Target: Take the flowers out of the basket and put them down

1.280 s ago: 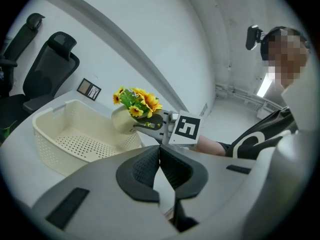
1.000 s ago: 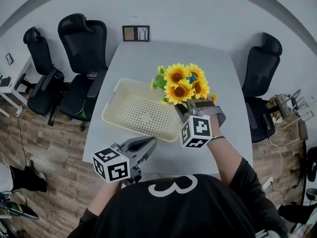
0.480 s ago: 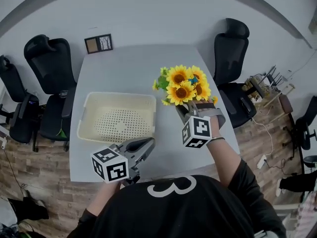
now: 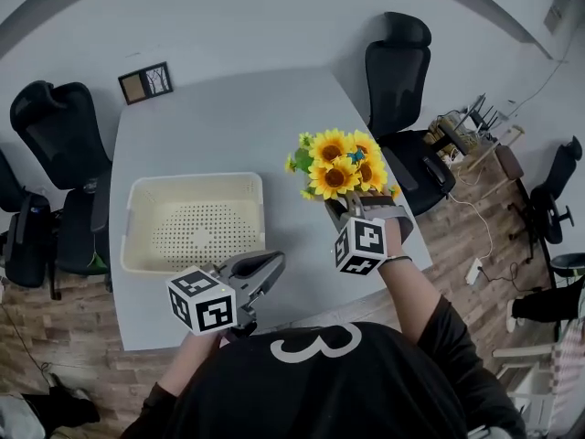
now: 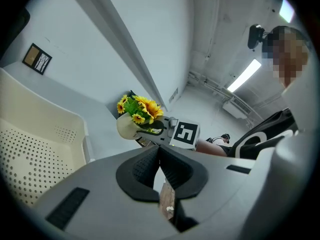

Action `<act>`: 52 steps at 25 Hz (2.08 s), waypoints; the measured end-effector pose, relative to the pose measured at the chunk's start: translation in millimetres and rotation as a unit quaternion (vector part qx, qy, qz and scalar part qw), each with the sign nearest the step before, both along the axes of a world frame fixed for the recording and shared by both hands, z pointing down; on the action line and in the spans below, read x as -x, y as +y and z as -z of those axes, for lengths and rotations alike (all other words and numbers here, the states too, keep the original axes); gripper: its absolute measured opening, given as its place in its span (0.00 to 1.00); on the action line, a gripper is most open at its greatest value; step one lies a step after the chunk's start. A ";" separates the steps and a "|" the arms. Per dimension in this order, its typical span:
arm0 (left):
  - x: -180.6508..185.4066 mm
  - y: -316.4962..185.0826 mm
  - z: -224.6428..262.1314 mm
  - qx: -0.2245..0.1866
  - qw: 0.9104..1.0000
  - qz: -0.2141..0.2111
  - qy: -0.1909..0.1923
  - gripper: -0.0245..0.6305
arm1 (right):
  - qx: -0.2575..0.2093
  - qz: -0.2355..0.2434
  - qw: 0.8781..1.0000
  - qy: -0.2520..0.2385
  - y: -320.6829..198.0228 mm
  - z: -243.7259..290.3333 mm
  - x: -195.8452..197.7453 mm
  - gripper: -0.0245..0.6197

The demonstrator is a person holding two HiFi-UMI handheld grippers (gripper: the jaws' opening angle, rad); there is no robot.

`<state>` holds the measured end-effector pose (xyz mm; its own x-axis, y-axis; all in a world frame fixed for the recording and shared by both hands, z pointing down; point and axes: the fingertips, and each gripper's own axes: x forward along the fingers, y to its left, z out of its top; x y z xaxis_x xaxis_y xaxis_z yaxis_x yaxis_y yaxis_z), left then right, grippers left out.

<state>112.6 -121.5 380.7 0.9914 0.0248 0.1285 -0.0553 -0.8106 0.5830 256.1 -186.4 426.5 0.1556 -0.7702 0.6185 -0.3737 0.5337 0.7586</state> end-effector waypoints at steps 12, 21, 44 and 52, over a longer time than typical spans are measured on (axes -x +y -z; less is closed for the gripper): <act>3.7 -8.5 -21.7 0.019 0.999 -0.014 -0.035 0.06 | 0.066 -0.032 0.997 -0.032 10.4 -82.8 -7.7 0.15; 2.9 -20.9 -34.6 0.034 0.998 -0.028 -0.051 0.06 | 0.099 -0.054 0.993 -0.044 12.5 -133.3 -14.1 0.15; 23.6 -36.1 -44.0 0.030 0.998 -0.006 -0.052 0.06 | 0.135 -0.088 0.981 -0.111 7.1 -146.8 -24.0 0.16; 29.6 -22.3 -36.9 0.021 0.998 0.005 -0.056 0.06 | 0.129 -0.091 0.982 -0.108 5.3 -147.9 -23.0 0.17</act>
